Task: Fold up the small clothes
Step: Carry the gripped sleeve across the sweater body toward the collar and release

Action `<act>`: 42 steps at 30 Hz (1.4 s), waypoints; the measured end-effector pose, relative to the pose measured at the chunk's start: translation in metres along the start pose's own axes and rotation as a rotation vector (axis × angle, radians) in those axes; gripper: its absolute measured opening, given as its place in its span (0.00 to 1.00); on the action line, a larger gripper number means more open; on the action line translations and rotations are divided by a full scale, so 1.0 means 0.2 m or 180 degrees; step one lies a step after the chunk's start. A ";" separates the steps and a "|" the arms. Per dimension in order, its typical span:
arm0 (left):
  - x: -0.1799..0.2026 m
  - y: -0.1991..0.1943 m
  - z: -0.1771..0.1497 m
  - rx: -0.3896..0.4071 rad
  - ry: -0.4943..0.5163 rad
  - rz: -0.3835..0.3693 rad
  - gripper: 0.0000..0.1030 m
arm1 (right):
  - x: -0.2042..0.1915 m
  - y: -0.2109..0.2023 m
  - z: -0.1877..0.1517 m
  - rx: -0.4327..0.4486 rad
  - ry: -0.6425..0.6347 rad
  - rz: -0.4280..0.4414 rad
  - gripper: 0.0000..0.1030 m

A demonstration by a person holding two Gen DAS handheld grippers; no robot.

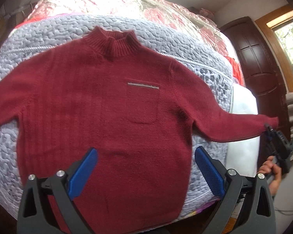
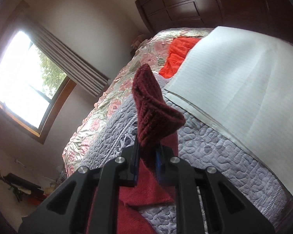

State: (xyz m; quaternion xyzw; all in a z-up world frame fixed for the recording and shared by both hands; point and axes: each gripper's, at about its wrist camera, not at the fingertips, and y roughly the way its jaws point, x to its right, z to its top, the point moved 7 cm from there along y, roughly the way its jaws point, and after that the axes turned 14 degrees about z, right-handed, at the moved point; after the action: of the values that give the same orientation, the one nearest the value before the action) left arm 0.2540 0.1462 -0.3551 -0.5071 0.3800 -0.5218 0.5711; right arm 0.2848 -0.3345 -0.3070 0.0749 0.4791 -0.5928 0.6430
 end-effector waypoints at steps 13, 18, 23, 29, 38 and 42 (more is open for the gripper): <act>-0.58 0.00 0.04 0.0056 -0.0326 0.0359 0.96 | -0.94 0.36 -0.39 -0.0556 -0.1426 0.0290 0.12; -0.74 -0.02 0.05 0.0158 -0.0673 0.0152 0.96 | -1.19 0.56 -0.71 -0.0859 -0.1786 0.0402 0.12; -0.84 -0.01 0.08 0.0147 -0.0834 -0.0110 0.96 | -1.30 0.77 -1.05 -0.1146 -0.2279 0.0341 0.12; -0.87 0.03 0.17 0.0101 -0.0952 -0.0427 0.96 | -1.28 1.03 -1.46 -0.1522 -0.2800 0.0181 0.12; -0.92 0.20 0.28 -0.0042 -0.1087 -0.0652 0.96 | -1.11 1.30 -1.95 -0.1944 -0.3465 -0.0115 0.12; -0.90 0.32 0.32 -0.0143 -0.1149 -0.0893 0.96 | -1.04 1.34 -2.07 -0.2065 -0.3654 -0.0184 0.25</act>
State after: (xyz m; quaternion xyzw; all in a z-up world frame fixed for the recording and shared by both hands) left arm 0.2994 0.3310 -0.4217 -0.6526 0.2090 -0.4883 0.5403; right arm 0.3237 0.1611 -0.5053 -0.4635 0.2162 -0.3812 0.7701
